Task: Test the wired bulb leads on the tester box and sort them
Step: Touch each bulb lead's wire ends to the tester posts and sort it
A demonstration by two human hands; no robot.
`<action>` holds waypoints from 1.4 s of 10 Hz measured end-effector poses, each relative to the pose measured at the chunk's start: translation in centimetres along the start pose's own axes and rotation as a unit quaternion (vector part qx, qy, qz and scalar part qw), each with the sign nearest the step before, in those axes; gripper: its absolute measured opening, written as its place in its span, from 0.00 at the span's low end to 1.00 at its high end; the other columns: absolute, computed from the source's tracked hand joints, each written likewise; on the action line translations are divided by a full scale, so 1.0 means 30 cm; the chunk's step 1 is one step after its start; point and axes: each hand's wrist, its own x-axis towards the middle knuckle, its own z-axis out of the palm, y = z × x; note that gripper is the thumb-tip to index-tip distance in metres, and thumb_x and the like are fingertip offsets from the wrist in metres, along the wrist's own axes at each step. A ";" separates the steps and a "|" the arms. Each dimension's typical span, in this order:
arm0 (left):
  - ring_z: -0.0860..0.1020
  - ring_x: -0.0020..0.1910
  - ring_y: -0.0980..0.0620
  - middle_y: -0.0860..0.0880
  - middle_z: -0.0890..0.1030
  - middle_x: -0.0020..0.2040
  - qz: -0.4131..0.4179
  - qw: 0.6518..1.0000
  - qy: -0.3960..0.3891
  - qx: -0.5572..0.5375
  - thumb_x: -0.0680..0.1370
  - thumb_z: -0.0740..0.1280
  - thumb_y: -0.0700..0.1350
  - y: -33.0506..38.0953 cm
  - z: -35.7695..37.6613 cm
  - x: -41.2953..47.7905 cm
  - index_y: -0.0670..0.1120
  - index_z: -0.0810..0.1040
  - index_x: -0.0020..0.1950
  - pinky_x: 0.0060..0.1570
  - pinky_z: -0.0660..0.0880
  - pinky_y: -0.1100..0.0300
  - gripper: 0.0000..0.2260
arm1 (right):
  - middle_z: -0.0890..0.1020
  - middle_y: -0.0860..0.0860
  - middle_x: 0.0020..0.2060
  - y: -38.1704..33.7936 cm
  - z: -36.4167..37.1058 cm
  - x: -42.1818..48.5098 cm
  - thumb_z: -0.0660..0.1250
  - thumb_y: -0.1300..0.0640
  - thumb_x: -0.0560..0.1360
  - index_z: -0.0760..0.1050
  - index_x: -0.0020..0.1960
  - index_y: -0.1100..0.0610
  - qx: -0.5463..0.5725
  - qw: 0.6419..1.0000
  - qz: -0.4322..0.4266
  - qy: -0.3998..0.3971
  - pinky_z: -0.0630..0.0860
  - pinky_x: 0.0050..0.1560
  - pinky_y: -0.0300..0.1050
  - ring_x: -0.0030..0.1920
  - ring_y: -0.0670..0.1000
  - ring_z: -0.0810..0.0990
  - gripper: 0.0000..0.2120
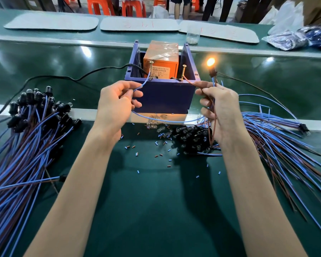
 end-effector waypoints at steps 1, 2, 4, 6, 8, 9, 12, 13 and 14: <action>0.73 0.26 0.63 0.52 0.78 0.38 0.001 1.000 0.000 0.002 0.81 0.56 0.33 0.001 0.000 -0.001 0.51 0.77 0.44 0.32 0.69 0.72 0.17 | 0.78 0.48 0.31 0.000 -0.001 0.001 0.56 0.69 0.76 0.80 0.45 0.60 0.000 1.000 0.002 0.002 0.57 0.20 0.32 0.27 0.42 0.63 0.14; 0.73 0.26 0.63 0.52 0.78 0.38 0.001 1.000 -0.001 0.002 0.81 0.56 0.33 0.001 0.002 -0.001 0.51 0.77 0.44 0.32 0.69 0.72 0.17 | 0.78 0.47 0.31 0.000 -0.003 0.001 0.56 0.68 0.76 0.80 0.45 0.60 -0.004 1.000 0.001 0.001 0.58 0.20 0.32 0.26 0.42 0.63 0.14; 0.72 0.25 0.63 0.51 0.78 0.38 0.001 1.000 0.001 0.003 0.81 0.55 0.33 0.001 0.008 -0.002 0.50 0.77 0.44 0.31 0.69 0.73 0.17 | 0.78 0.48 0.31 -0.003 0.001 0.003 0.56 0.69 0.75 0.81 0.45 0.60 -0.006 1.000 0.001 0.002 0.57 0.19 0.32 0.27 0.42 0.62 0.14; 0.73 0.25 0.63 0.51 0.78 0.38 0.000 1.000 0.001 0.004 0.81 0.55 0.33 0.001 0.007 0.000 0.50 0.78 0.44 0.31 0.69 0.73 0.17 | 0.78 0.48 0.32 -0.002 0.001 0.001 0.56 0.69 0.76 0.81 0.45 0.59 -0.012 1.000 -0.001 -0.003 0.58 0.20 0.32 0.26 0.42 0.63 0.14; 0.73 0.25 0.63 0.51 0.78 0.38 0.001 1.000 -0.001 0.003 0.81 0.55 0.33 0.001 0.010 0.000 0.50 0.78 0.44 0.31 0.69 0.73 0.17 | 0.78 0.48 0.32 -0.004 0.003 -0.004 0.57 0.69 0.76 0.81 0.45 0.59 -0.017 1.000 -0.001 -0.004 0.58 0.20 0.31 0.27 0.42 0.62 0.15; 0.73 0.25 0.63 0.51 0.78 0.38 0.002 1.000 -0.002 0.004 0.81 0.56 0.33 0.001 0.011 -0.001 0.50 0.78 0.44 0.31 0.69 0.73 0.17 | 0.78 0.49 0.32 -0.007 0.002 -0.007 0.56 0.68 0.76 0.81 0.44 0.59 -0.021 1.000 -0.002 -0.008 0.58 0.20 0.31 0.27 0.43 0.63 0.15; 0.73 0.25 0.63 0.51 0.77 0.38 0.000 1.000 -0.008 0.004 0.81 0.56 0.33 0.003 0.016 -0.004 0.50 0.78 0.44 0.30 0.69 0.73 0.17 | 0.79 0.48 0.31 -0.002 0.005 -0.007 0.56 0.68 0.76 0.81 0.43 0.58 -0.025 1.000 0.002 -0.012 0.59 0.20 0.31 0.27 0.42 0.63 0.15; 0.72 0.24 0.63 0.50 0.77 0.38 0.001 1.000 -0.010 0.004 0.81 0.56 0.33 0.004 0.020 -0.003 0.49 0.77 0.44 0.30 0.68 0.74 0.16 | 0.78 0.48 0.31 0.001 0.012 -0.004 0.56 0.69 0.76 0.80 0.43 0.58 -0.022 1.000 0.003 -0.013 0.57 0.20 0.31 0.27 0.42 0.61 0.15; 0.72 0.24 0.63 0.51 0.77 0.37 0.002 1.000 -0.010 0.006 0.81 0.56 0.33 0.004 0.020 -0.006 0.50 0.77 0.43 0.30 0.68 0.74 0.17 | 0.78 0.48 0.31 0.001 0.018 -0.005 0.56 0.69 0.76 0.81 0.43 0.58 -0.024 1.000 0.003 -0.014 0.56 0.19 0.31 0.27 0.42 0.61 0.15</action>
